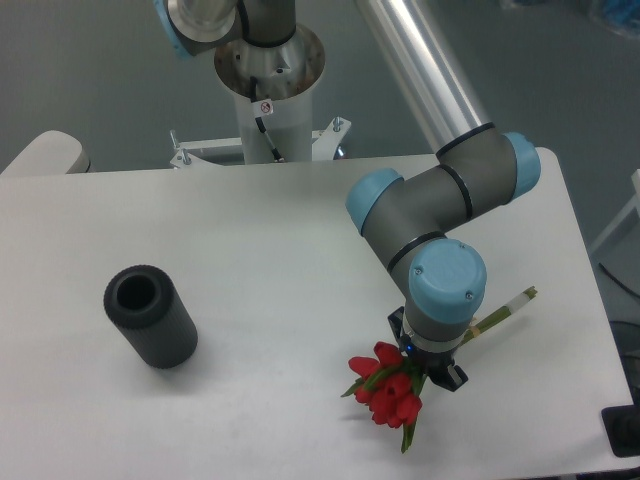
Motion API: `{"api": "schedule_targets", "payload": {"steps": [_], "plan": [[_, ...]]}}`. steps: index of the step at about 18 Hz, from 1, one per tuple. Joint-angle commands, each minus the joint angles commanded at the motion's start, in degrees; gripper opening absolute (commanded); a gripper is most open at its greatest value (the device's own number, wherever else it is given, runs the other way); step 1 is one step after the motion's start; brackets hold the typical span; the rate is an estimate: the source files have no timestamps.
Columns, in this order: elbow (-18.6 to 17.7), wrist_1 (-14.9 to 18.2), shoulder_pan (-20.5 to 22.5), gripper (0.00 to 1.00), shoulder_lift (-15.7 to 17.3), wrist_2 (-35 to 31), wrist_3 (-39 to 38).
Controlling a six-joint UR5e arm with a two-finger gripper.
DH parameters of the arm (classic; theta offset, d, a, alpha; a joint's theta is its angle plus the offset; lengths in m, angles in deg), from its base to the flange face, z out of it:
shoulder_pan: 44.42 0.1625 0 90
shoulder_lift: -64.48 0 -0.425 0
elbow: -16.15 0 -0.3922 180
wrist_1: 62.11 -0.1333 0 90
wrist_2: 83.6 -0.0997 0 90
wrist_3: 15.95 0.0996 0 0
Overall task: Place the flowers on the table
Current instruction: 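Move the gripper holding the red tulips down toward the table surface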
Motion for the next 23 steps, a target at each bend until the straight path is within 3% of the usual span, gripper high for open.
{"api": "schedule_targets", "payload": {"steps": [8, 15, 23], "plan": [[-0.7, 0.35, 0.09, 0.01, 0.88, -0.09, 0.0], [-4.21, 0.35, -0.09, 0.02, 3.51, 0.09, 0.0], [-14.31, -0.35, -0.09, 0.03, 9.75, 0.53, 0.44]]}}
